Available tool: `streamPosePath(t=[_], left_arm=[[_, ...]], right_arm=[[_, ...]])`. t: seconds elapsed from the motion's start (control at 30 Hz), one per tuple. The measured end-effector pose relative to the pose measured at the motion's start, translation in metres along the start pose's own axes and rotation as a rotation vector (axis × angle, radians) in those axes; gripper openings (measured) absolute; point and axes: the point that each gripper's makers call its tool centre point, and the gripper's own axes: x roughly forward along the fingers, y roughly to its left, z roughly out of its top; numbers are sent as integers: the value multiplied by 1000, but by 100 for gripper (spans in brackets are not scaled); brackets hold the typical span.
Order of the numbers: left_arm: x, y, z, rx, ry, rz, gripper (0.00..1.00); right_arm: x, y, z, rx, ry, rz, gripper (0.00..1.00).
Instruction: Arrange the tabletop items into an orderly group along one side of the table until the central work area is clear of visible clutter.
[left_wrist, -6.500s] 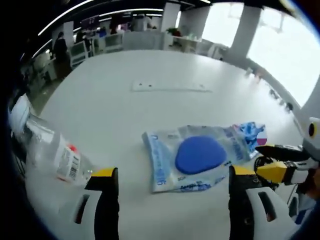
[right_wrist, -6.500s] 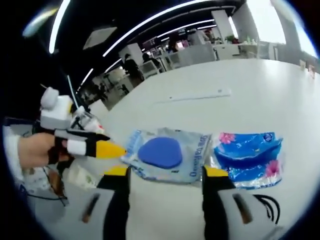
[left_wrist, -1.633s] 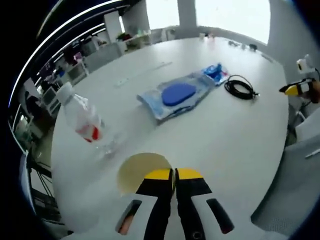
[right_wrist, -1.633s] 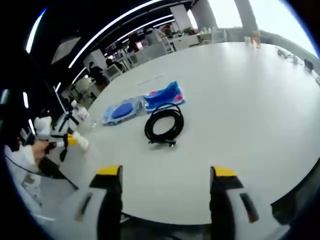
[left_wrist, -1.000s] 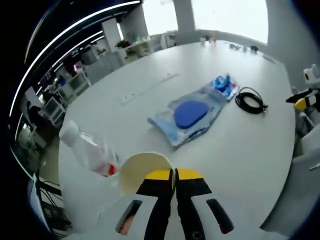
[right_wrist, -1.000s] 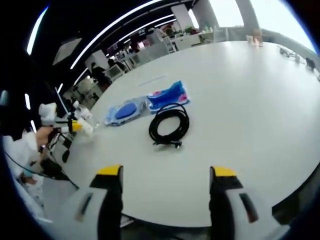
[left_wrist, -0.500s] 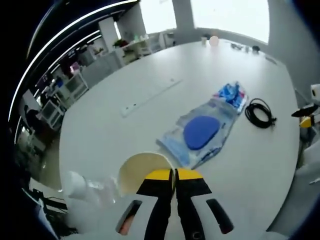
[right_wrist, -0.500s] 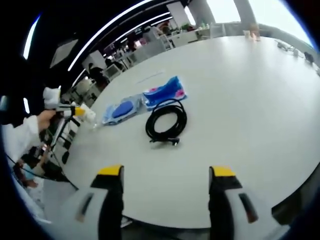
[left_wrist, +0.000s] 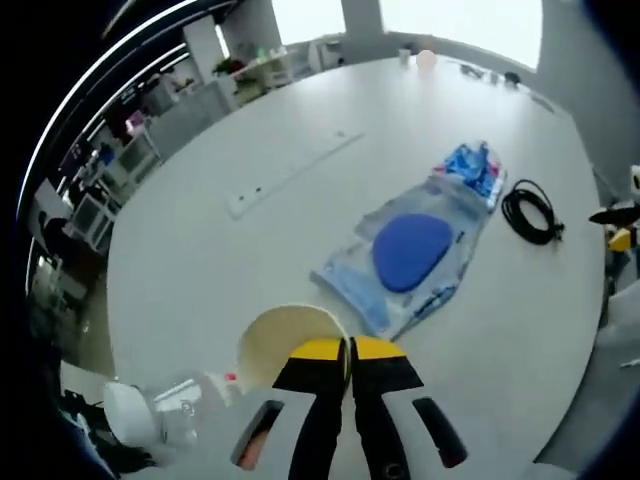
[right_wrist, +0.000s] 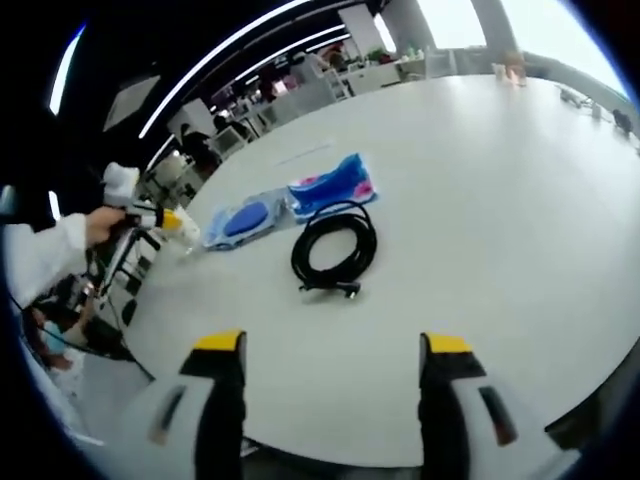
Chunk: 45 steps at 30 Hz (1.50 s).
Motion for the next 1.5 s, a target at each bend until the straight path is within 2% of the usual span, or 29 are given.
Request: streamPosePath(t=[0.03,0.43,0.7,1.03,1.17,1.37,1.5], left_arm=[[1,0,0,1,3,0,0],[7,5,0,-16,17,-8,0],[13,5,0,-62,12,-9,0],[15,6,-1,-54,21,-10,0],[17,6,-1,-54,22,-11,0],[17,8,-1,-67,22,3,0],[16,10,-1,-65,24,14,5]], right_arm=[[0,0,2,-22,-8,6,71],[-3,-7,11,-46,-26,21,71],[-3,-7,6,-40,-17,28,70],[-1,-10,3,-6,-10,33,69],[2,-13,-3,-10,25,29,67],[4,-11,-2,7,18,36,67],[5,-11,-2,7,23,40,67]])
